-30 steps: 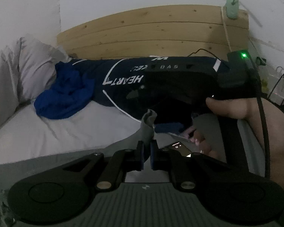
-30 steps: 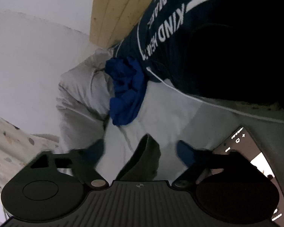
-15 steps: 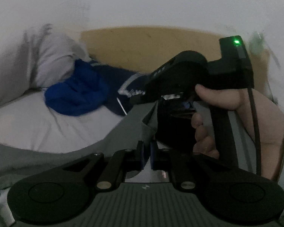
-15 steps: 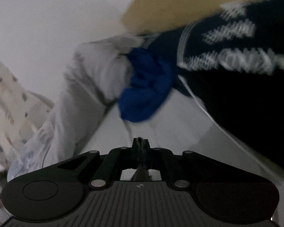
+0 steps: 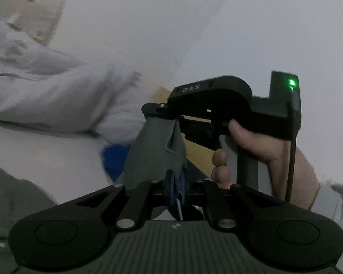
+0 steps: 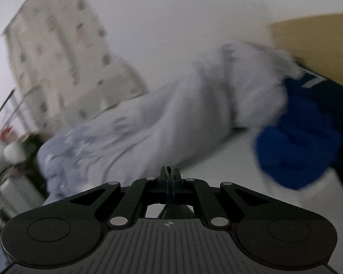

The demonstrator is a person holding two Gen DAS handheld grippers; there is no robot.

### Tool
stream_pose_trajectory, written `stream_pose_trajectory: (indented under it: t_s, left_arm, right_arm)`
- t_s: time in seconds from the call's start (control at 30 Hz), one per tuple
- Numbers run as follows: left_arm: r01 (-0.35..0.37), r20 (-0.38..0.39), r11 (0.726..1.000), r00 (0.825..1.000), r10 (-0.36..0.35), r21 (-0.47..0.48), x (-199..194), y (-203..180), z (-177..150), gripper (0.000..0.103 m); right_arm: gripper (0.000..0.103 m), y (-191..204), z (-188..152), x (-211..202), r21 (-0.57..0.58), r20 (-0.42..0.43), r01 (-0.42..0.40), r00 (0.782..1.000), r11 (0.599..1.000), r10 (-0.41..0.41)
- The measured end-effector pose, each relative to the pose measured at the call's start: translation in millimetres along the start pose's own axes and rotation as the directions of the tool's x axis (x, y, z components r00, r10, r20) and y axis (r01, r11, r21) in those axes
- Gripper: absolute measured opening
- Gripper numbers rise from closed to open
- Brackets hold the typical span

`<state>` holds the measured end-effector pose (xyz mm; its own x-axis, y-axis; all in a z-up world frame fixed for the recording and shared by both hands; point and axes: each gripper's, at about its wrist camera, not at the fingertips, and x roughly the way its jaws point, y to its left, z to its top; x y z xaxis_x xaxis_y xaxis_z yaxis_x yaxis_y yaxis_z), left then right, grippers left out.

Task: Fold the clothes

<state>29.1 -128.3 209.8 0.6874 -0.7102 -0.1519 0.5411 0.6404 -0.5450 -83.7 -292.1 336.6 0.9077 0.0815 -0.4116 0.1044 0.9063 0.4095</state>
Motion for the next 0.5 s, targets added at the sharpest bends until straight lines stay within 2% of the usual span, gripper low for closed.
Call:
stream_pose_trajectory:
  t_s: [0.1, 0.2, 0.37, 0.5]
  left_arm:
    - [-0.042, 0.038, 0.996, 0.998, 0.045, -0.075, -40, 38, 21, 0.01]
    - [-0.107, 0.057, 0.988, 0.992, 0.114, -0.114, -79, 75, 29, 0.01]
    - [-0.23, 0.065, 0.954, 0.967, 0.247, -0.191, -143, 140, 25, 0.01]
    - [-0.286, 0.07, 0.923, 0.947, 0.313, -0.257, -180, 183, 21, 0.01]
  right_arm:
    - [0.004, 58, 4, 29, -0.076, -0.043, -0.052, 0.998, 0.996, 0.049]
    - [0.004, 110, -11, 64, -0.126, -0.11, -0.108, 0.989, 0.986, 0.095]
    - [0.004, 191, -60, 117, -0.21, -0.233, -0.196, 0.962, 0.958, 0.146]
    - [0.004, 252, -99, 150, -0.267, -0.322, -0.264, 0.931, 0.927, 0.173]
